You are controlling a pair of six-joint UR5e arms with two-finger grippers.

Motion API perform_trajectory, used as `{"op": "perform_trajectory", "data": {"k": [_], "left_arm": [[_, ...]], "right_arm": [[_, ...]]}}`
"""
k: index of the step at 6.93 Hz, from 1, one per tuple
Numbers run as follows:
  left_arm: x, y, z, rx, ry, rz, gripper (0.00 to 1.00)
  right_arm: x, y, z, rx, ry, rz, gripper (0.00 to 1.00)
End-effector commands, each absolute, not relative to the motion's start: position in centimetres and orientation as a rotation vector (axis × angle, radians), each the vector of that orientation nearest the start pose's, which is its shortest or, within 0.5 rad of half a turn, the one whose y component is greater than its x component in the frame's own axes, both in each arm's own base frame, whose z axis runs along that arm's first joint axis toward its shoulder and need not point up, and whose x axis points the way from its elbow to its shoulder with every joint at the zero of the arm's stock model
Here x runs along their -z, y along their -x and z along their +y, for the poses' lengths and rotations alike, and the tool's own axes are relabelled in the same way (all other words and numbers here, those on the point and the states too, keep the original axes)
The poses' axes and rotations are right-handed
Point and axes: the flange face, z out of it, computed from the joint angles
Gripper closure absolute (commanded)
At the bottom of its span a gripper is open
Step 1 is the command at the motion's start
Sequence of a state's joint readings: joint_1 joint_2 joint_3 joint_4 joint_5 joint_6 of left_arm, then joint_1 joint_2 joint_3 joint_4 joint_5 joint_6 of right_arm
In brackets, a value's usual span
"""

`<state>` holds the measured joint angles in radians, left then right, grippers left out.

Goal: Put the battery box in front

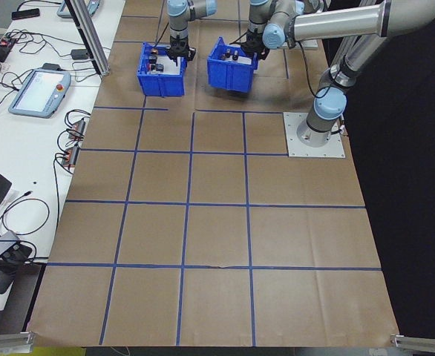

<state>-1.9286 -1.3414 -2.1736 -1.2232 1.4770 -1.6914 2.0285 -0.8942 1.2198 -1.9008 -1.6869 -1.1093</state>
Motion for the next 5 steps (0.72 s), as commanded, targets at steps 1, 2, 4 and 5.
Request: {"op": "perform_trajectory", "data": {"k": [1, 2, 4, 5], "left_arm": [[-34.0, 24.3, -29.8, -0.147, 1.959, 2.483, 1.0], [-34.1, 23.2, -30.2, -0.155, 1.947, 2.485, 1.0], [-34.2, 20.9, -31.5, -0.161, 1.938, 2.493, 1.0], [-34.2, 19.7, -32.3, -0.165, 1.952, 2.491, 1.0]], "right_arm": [[-28.5, -42.9, -61.8, -0.012, 2.297, 2.326, 0.96], [-31.2, -42.5, -62.6, 0.046, 2.31, 2.364, 0.96], [-35.2, -38.4, -64.2, 0.068, 2.258, 2.425, 0.97], [-37.3, -33.6, -65.4, 0.034, 2.261, 2.416, 0.97]]}}
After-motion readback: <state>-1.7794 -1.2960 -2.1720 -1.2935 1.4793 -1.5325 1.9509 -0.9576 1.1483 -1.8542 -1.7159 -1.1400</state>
